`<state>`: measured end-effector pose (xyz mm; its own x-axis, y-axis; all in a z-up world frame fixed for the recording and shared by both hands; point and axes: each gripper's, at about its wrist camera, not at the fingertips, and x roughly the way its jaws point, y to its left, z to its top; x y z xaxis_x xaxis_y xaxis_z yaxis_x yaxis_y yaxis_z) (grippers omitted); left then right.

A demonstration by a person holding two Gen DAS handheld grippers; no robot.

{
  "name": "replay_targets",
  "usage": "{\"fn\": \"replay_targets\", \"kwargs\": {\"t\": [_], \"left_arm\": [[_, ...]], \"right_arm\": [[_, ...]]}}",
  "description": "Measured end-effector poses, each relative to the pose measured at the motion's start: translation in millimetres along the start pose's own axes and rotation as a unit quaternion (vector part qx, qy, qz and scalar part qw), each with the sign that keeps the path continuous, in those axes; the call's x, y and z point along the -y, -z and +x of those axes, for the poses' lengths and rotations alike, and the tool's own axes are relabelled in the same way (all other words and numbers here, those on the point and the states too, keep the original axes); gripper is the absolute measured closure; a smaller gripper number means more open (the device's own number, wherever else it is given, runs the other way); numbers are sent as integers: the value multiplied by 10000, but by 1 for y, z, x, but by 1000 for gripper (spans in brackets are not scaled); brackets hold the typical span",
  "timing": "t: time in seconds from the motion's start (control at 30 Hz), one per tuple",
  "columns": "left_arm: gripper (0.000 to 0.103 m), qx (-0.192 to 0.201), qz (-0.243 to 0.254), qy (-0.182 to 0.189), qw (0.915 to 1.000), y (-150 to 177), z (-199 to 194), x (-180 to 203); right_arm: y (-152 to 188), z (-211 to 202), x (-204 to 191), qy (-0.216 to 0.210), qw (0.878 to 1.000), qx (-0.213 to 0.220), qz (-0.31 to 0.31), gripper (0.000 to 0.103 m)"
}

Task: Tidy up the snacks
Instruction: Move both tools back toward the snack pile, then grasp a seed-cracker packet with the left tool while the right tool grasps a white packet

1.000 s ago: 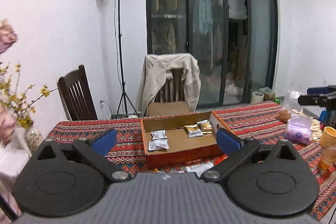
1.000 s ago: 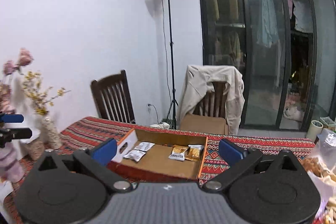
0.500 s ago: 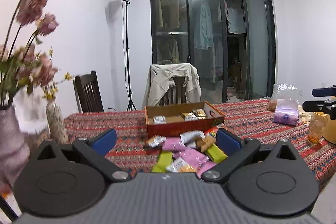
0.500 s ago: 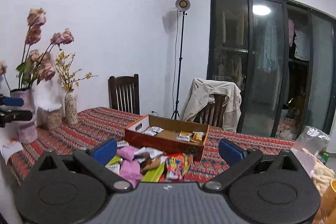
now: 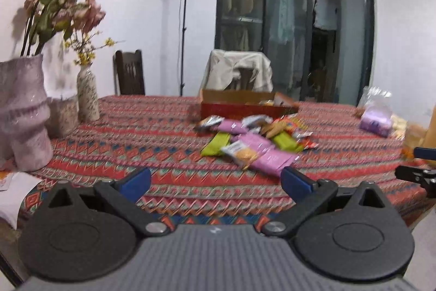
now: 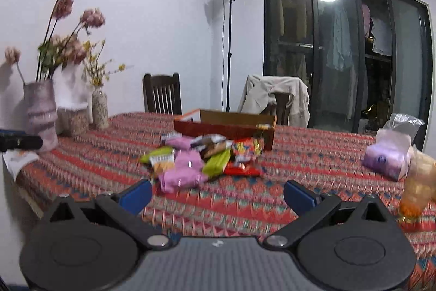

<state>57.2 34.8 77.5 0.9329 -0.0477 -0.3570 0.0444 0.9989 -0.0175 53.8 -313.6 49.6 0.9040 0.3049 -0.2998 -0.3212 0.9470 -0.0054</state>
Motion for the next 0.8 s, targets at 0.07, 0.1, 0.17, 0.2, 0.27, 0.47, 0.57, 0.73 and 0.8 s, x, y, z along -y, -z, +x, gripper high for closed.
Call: {"fn": "replay_targets", "kwargs": {"t": [0.07, 0.1, 0.17, 0.2, 0.27, 0.47, 0.57, 0.73, 0.8], "left_arm": [[0, -121, -7, -114, 9999, 7, 8, 0], [0, -183, -43, -126, 9997, 11, 11, -1], [0, -294, -109, -71, 9995, 15, 18, -2], [0, -345, -118, -53, 9993, 17, 21, -3], [0, -454, -101, -96, 9989, 21, 32, -3], [0, -744, -310, -129, 9967, 21, 71, -2], [0, -938, -569, -38, 9940, 14, 98, -1], [0, -1208, -1067, 108, 9869, -3, 159, 7], [0, -1289, -1112, 124, 9853, -11, 185, 16]], "right_arm": [[11, 8, -6, 35, 9999, -94, -18, 0], [15, 12, -7, 43, 9999, -149, -26, 0], [22, 21, -9, 75, 9996, -259, -12, 0], [25, 24, -9, 82, 9996, -278, -4, 0], [29, 32, -9, 54, 9995, -316, 24, 0], [29, 61, 0, 60, 9993, -347, 123, 0], [26, 77, 7, 123, 9990, -371, 225, 0], [20, 104, 21, 178, 9980, -493, 341, 0], [15, 115, 27, 204, 9977, -535, 360, 0]]}}
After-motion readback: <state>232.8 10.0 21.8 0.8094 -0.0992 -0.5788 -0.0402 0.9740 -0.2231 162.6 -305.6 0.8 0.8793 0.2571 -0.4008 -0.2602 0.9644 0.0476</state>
